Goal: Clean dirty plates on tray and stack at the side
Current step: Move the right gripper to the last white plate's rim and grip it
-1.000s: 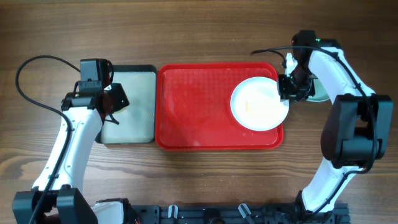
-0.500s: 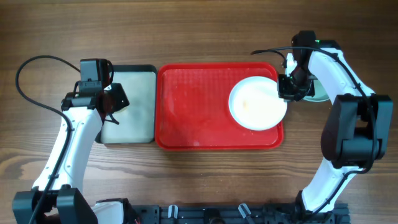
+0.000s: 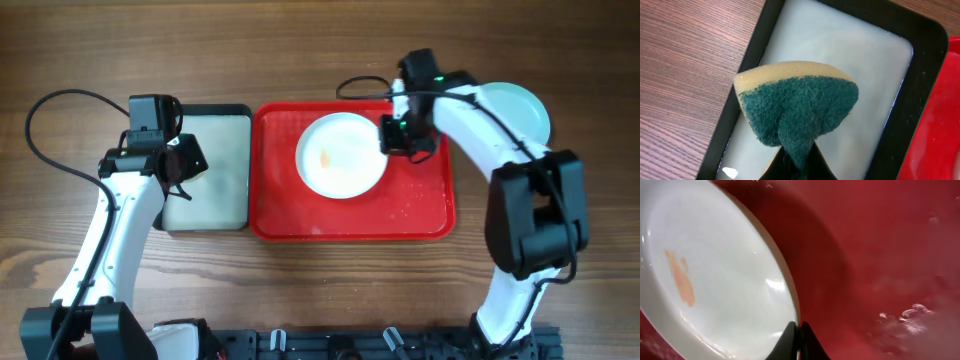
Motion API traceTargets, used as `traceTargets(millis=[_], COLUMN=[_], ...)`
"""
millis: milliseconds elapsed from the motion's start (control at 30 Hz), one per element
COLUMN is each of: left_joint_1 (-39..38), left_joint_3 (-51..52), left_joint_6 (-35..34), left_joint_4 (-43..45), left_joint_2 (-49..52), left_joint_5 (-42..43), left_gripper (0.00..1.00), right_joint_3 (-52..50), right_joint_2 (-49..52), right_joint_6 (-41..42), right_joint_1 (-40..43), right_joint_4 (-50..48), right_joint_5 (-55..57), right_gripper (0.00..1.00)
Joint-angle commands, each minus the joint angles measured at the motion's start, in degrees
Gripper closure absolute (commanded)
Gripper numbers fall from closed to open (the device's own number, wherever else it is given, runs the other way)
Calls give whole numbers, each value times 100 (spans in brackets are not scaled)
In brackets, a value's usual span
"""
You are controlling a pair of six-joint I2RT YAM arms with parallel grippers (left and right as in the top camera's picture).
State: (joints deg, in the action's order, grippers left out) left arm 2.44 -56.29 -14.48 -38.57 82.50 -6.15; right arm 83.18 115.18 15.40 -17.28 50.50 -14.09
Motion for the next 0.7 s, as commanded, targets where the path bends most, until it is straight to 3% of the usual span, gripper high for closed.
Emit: traceTargets(millis=[0,133,400,467,533,600,667], left_joint_1=[35,35,35,35,35,35,33], left_joint_3=[15,15,15,15,15,15,15], left_joint_6=[-96,-96,-96,-98,-98,-98,-98], left_joint_4=[20,20,37,63,61,87,278], left_joint_2=[13,13,13,13,15,42,46], left_joint_5=[-31,-31,-31,-31,-33,48,570], left_gripper=[96,96,96,96,96,96,96], right_joint_3=[-28,-28,-28,-26,17,17,15], right_joint_2=[-105,-103,-101,-103,-103,-109,-109], right_joint_6=[481,610,472,214,-162,-634,-876], right_joint_1=[-476,-879,-876,-625,-149,282,522], right_joint_4=[-146,-339,-671,-927,-1036,-855,-527], right_joint_5=[511,1014,1174,789,-278,-1045,-1040], right_gripper=[96,95,69,69,67,59,57])
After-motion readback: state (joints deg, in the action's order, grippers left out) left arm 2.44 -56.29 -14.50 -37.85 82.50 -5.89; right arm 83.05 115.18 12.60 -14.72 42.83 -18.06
